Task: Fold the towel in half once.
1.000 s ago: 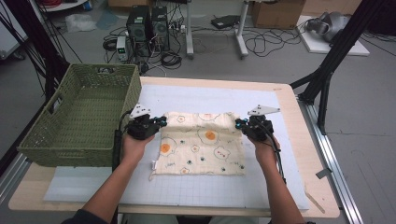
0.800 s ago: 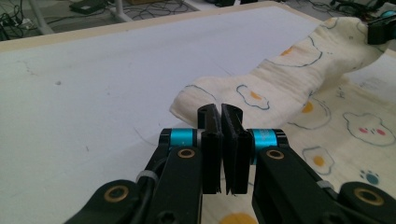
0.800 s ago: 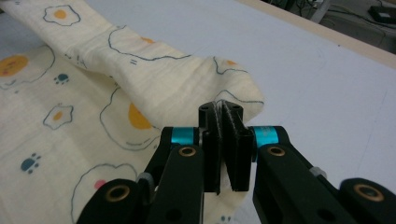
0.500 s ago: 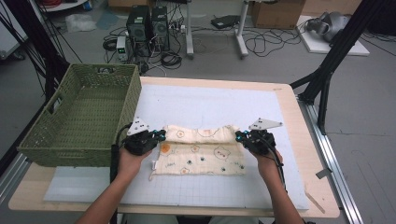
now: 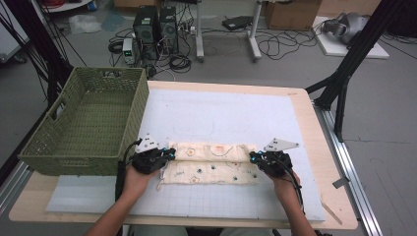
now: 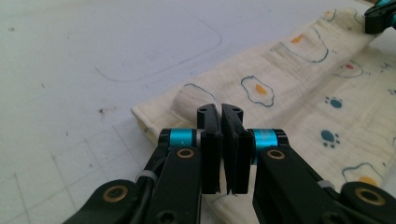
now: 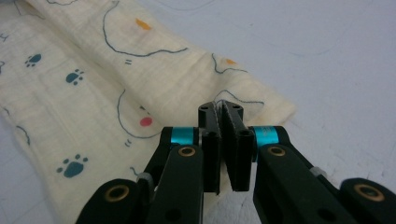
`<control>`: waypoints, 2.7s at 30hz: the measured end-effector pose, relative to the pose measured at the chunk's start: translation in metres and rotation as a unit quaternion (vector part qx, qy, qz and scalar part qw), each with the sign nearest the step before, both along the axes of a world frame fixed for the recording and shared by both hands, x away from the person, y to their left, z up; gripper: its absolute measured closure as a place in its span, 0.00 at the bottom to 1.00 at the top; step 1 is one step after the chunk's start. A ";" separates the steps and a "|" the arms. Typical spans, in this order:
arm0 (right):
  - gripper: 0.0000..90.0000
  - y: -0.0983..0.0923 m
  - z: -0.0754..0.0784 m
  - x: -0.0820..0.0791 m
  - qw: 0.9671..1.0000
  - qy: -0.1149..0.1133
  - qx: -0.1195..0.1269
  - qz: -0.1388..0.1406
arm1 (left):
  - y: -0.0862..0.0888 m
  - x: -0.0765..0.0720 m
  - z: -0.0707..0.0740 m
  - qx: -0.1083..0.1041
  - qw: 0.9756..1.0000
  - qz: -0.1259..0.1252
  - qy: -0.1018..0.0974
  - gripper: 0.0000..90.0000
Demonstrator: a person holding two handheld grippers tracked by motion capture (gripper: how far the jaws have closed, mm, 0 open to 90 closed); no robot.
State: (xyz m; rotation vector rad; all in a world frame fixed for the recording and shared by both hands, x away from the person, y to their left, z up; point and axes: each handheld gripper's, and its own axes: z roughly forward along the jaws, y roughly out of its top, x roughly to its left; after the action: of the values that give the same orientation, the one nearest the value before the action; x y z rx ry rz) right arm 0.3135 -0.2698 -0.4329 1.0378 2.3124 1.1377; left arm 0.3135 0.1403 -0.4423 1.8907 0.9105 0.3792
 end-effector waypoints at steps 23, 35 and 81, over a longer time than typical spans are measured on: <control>0.65 -0.013 0.011 -0.017 0.998 -0.009 0.055 0.022 | 0.016 0.003 0.011 -0.073 0.997 -0.005 0.014 0.52; 0.61 -0.031 0.017 -0.024 0.996 -0.023 0.082 0.013 | 0.022 -0.005 0.013 -0.085 0.996 -0.014 0.007 0.52; 0.97 -0.006 0.009 -0.030 0.996 0.005 0.017 0.085 | 0.013 -0.029 0.011 -0.049 0.996 -0.075 0.005 0.98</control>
State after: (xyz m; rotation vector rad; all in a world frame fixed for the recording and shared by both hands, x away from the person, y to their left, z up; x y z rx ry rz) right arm 0.2831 -0.2759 -0.4240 0.8725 2.4358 1.2407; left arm 0.2840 0.1532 -0.4312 1.8585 0.7745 0.2318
